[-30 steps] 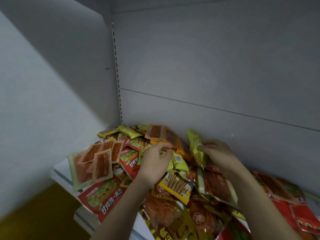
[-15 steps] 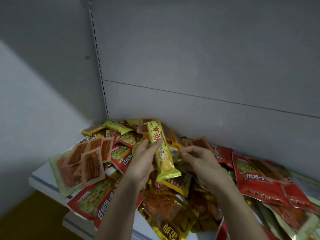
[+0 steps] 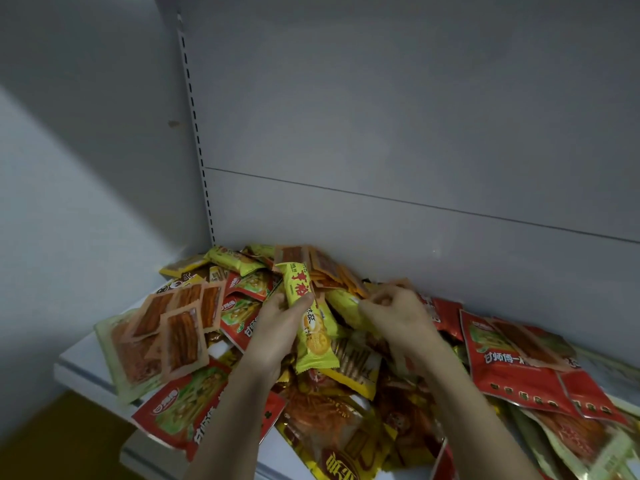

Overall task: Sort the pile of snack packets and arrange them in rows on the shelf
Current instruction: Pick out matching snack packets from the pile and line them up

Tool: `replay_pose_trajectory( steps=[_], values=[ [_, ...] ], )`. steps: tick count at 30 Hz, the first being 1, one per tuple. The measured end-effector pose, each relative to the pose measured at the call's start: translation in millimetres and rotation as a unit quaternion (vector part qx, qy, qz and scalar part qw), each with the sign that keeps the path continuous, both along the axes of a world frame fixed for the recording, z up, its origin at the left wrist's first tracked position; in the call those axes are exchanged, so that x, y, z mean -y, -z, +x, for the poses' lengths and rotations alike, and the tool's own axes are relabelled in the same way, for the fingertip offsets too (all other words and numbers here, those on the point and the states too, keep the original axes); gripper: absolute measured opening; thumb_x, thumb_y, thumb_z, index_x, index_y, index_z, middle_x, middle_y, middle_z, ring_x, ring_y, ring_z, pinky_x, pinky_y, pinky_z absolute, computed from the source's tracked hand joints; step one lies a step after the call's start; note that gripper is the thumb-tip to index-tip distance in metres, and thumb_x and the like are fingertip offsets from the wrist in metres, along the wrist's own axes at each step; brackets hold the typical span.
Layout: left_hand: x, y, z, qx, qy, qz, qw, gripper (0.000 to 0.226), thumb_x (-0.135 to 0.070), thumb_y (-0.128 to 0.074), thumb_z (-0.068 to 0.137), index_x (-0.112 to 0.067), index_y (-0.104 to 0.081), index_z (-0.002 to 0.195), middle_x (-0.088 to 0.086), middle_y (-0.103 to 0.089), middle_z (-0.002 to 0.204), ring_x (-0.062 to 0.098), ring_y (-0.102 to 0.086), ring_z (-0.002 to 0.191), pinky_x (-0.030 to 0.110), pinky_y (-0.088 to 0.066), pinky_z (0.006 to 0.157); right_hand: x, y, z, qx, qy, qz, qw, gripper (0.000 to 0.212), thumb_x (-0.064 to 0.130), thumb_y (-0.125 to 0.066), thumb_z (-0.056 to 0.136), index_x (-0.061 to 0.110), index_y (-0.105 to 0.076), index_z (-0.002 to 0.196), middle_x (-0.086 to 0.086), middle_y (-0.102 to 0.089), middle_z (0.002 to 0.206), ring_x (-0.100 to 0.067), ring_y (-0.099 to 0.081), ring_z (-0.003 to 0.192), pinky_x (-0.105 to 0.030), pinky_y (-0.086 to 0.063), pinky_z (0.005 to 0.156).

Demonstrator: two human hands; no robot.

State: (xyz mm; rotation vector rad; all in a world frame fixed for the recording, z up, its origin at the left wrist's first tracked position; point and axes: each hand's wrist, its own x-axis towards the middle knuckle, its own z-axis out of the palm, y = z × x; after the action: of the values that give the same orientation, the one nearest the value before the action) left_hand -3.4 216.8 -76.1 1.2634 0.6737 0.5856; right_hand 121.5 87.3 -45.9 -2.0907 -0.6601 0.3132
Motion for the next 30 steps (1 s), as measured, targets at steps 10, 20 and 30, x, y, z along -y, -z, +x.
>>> replay_pose_trajectory(
  steps=[10, 20, 30],
  values=[
    [23, -12, 27, 0.028, -0.007, -0.088, 0.996, 0.047, -0.041, -0.060, 0.098, -0.014, -0.052, 0.136, 0.019, -0.074, 0.103, 0.030, -0.075, 0.083, 0.040, -0.062, 0.070, 52, -17, 23, -0.320, -0.094, 0.247, 0.910, 0.030, 0.011, -0.042, 0.092, 0.003, -0.068, 0.104, -0.019, -0.061, 0.092, -0.025, -0.056, 0.076, -0.030, -0.044, 0.053],
    [29, -15, 24, 0.138, 0.037, -0.078, 0.987, 0.049, -0.019, -0.075, 0.083, -0.022, -0.059, 0.129, 0.005, -0.075, 0.115, 0.021, -0.073, 0.104, 0.040, -0.060, 0.083, 31, -13, 3, -0.304, -0.165, 0.150, 0.926, 0.018, 0.003, -0.044, 0.099, 0.004, -0.062, 0.100, -0.014, -0.069, 0.084, -0.023, -0.066, 0.071, -0.031, -0.055, 0.057],
    [-24, -6, -23, 0.106, -0.059, -0.075, 0.990, 0.052, -0.017, -0.078, 0.080, -0.024, -0.060, 0.128, 0.004, -0.076, 0.110, 0.026, -0.074, 0.098, 0.044, -0.061, 0.078, -29, 1, 0, 0.025, -0.106, -0.055, 0.993, 0.019, 0.015, -0.050, 0.096, 0.020, -0.066, 0.086, -0.006, -0.070, 0.086, -0.026, -0.068, 0.078, -0.041, -0.054, 0.070]
  ],
)
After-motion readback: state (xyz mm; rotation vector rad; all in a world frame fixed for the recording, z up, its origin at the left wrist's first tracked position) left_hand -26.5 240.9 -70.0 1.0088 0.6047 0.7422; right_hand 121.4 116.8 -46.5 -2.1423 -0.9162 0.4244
